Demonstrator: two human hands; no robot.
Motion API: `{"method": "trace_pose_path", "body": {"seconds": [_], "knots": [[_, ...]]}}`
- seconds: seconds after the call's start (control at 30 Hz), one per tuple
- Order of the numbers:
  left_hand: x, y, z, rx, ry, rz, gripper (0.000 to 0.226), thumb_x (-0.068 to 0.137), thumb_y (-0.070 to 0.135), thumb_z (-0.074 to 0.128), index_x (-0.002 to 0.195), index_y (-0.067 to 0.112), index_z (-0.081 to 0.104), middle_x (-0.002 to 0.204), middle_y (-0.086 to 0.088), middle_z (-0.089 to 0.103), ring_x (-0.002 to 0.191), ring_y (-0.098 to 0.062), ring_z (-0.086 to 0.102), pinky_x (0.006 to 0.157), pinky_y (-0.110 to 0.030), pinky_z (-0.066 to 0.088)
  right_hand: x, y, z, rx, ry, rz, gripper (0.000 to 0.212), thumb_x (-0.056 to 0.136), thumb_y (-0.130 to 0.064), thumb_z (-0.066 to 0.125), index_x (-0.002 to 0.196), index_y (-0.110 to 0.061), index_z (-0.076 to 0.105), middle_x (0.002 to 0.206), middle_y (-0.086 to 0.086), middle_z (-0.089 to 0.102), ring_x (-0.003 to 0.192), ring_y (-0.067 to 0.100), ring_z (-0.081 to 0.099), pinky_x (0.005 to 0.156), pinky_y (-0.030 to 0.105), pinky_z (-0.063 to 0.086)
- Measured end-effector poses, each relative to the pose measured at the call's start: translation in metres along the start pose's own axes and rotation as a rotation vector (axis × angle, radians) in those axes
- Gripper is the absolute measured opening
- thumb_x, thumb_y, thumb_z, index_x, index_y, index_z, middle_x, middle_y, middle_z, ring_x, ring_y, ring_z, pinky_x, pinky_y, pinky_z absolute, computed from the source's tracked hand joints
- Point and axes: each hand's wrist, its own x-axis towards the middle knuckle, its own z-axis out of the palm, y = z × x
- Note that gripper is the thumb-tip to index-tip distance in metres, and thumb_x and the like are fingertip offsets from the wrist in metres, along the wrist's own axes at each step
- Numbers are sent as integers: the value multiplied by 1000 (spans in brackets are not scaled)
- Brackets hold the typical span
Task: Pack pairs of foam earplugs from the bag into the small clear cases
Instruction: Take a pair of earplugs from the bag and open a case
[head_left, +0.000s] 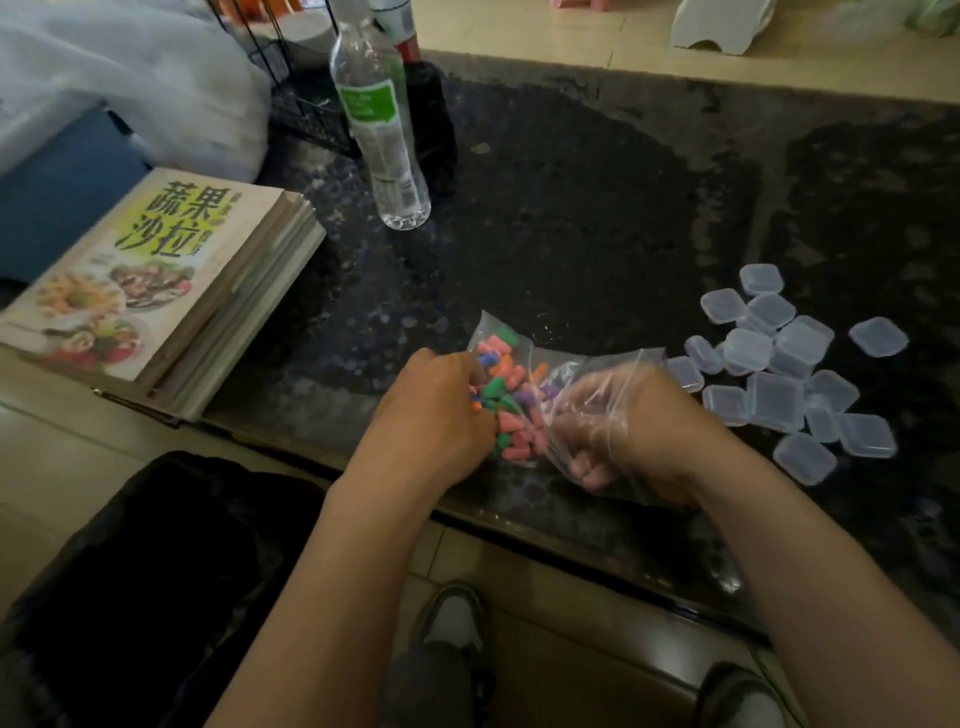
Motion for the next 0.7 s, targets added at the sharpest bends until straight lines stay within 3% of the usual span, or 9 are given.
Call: {"method": "trace_pose_path", "body": {"seconds": [0.13, 0.23, 0.33, 0.4, 0.47, 0.53, 0.57, 0.63, 0.7], "knots": [[2, -4, 1, 1, 8, 18, 39, 94, 27, 70, 131, 28, 60, 116, 5, 40, 102, -18, 53, 92, -39, 57, 5, -1, 8, -82, 39, 2, 15, 91, -2, 70, 101, 9, 69, 58, 13, 63, 41, 14, 58, 40, 27, 47], [4, -6, 1, 18, 8, 45, 40, 94, 29, 70, 132, 29, 59, 114, 5, 39, 100, -17, 51, 87, -35, 54, 4, -4, 11, -183, 68, -43, 13, 88, -9, 76, 100, -12, 71, 72, 3, 70, 56, 9, 66, 42, 22, 50], [4, -8, 2, 20, 16, 73, 38, 94, 28, 69, 131, 28, 60, 113, 5, 41, 96, -15, 48, 80, -30, 46, 7, -4, 11, -357, 74, -146, 23, 87, -19, 78, 102, -32, 66, 93, -8, 69, 78, 2, 63, 58, 13, 51], [4, -7, 3, 18, 19, 69, 37, 94, 27, 69, 130, 27, 61, 115, 3, 42, 97, -17, 50, 81, -31, 48, 9, -4, 13, -466, 96, -178, 28, 89, -24, 76, 116, -25, 67, 93, -15, 63, 85, 2, 62, 73, 14, 51], [4, -6, 3, 22, 25, 68, 34, 94, 26, 68, 128, 25, 61, 115, 2, 42, 96, -19, 51, 80, -32, 47, 11, -5, 14, -585, 146, -201, 28, 92, -33, 72, 117, -21, 68, 104, -10, 65, 101, 10, 64, 92, 24, 52], [4, -5, 4, 31, 29, 68, 33, 95, 25, 67, 127, 24, 61, 113, 2, 41, 94, -18, 48, 78, -31, 44, 10, -10, 16, -659, 128, -214, 32, 97, -38, 63, 123, -20, 66, 123, -4, 66, 106, 8, 63, 98, 18, 47], [4, -5, 3, 34, 30, 64, 32, 95, 25, 67, 127, 24, 61, 113, 2, 41, 94, -17, 48, 78, -30, 43, 8, -14, 17, -687, 91, -190, 39, 101, -39, 57, 133, -17, 61, 137, -1, 61, 114, 7, 60, 101, 12, 41], [4, -5, 3, 34, 33, 54, 32, 96, 25, 66, 127, 24, 60, 116, 2, 43, 94, -16, 47, 78, -29, 44, 5, -20, 16, -779, 38, -129, 54, 106, -43, 44, 152, -16, 38, 159, 3, 38, 142, 15, 41, 117, 23, 31], [4, -5, 3, 30, 36, 46, 30, 96, 25, 66, 126, 25, 60, 115, 3, 42, 93, -15, 47, 78, -29, 44, 0, -23, 9, -867, -9, -154, 55, 105, -39, 48, 153, -15, 34, 157, 6, 38, 144, 21, 39, 116, 29, 34]]}}
